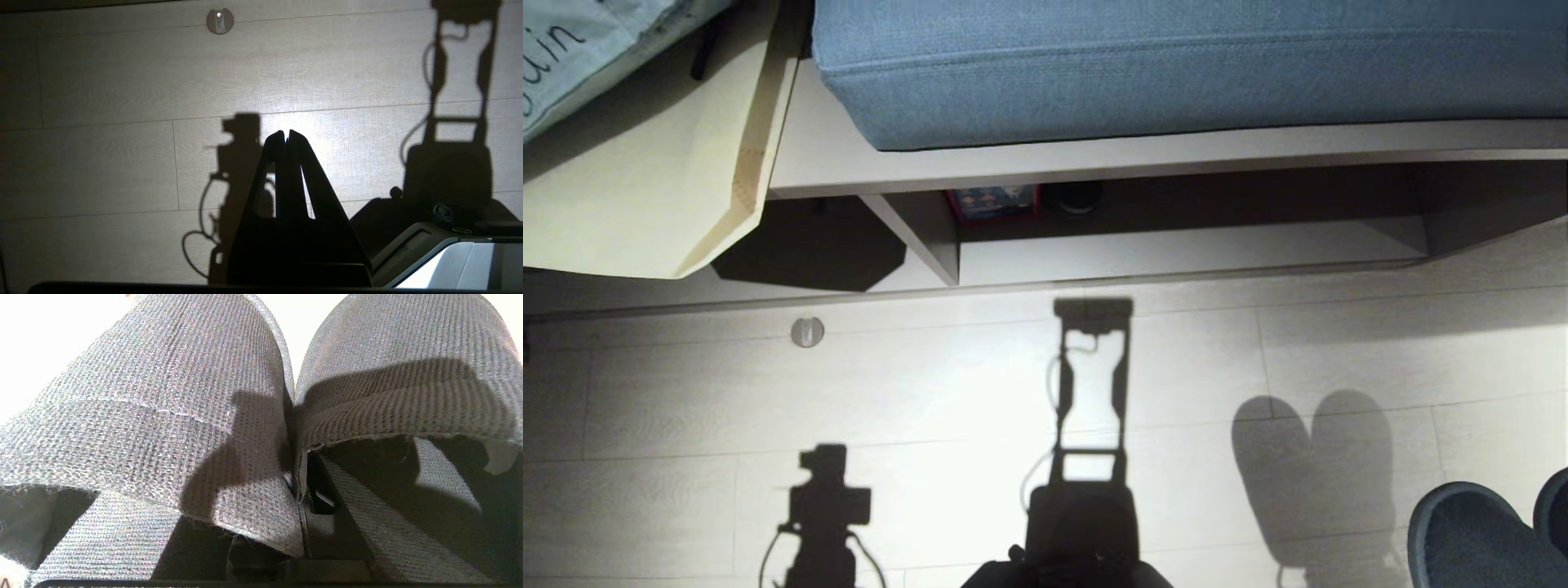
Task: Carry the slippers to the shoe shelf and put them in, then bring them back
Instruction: Place the slippers on the floor
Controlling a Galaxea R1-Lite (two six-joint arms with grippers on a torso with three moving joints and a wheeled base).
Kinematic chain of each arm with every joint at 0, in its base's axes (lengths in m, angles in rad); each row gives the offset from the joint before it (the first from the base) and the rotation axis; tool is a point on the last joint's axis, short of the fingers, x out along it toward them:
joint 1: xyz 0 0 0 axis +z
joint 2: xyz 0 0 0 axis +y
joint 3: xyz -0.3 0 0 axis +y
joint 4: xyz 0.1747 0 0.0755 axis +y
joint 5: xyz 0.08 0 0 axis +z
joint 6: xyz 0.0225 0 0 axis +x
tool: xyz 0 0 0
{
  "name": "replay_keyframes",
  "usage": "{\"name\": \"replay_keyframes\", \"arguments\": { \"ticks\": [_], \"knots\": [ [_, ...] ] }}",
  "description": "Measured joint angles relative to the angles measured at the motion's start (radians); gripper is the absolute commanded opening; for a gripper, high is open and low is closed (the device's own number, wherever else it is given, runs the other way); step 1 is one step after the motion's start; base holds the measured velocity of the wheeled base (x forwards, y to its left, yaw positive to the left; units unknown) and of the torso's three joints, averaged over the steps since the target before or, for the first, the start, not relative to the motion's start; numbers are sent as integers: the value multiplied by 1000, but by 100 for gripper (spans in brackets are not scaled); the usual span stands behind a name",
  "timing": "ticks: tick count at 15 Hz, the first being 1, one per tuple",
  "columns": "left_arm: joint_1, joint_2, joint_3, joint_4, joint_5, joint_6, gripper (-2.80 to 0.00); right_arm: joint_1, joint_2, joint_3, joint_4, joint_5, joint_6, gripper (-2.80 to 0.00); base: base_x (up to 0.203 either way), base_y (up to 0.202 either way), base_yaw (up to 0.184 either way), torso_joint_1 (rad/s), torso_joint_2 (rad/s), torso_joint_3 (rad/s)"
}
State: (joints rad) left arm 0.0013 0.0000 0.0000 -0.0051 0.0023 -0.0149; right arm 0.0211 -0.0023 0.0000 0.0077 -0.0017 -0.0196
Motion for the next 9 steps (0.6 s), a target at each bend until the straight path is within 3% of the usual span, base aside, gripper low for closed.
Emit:
{"name": "replay_keyframes", "arguments": {
  "ticks": [9],
  "knots": [
    [0, 0, 0, 0, 0, 0, -280, 0, 0, 0, 0, 0, 0, -280, 0, 0, 0, 3, 2, 204]
  ]
}}
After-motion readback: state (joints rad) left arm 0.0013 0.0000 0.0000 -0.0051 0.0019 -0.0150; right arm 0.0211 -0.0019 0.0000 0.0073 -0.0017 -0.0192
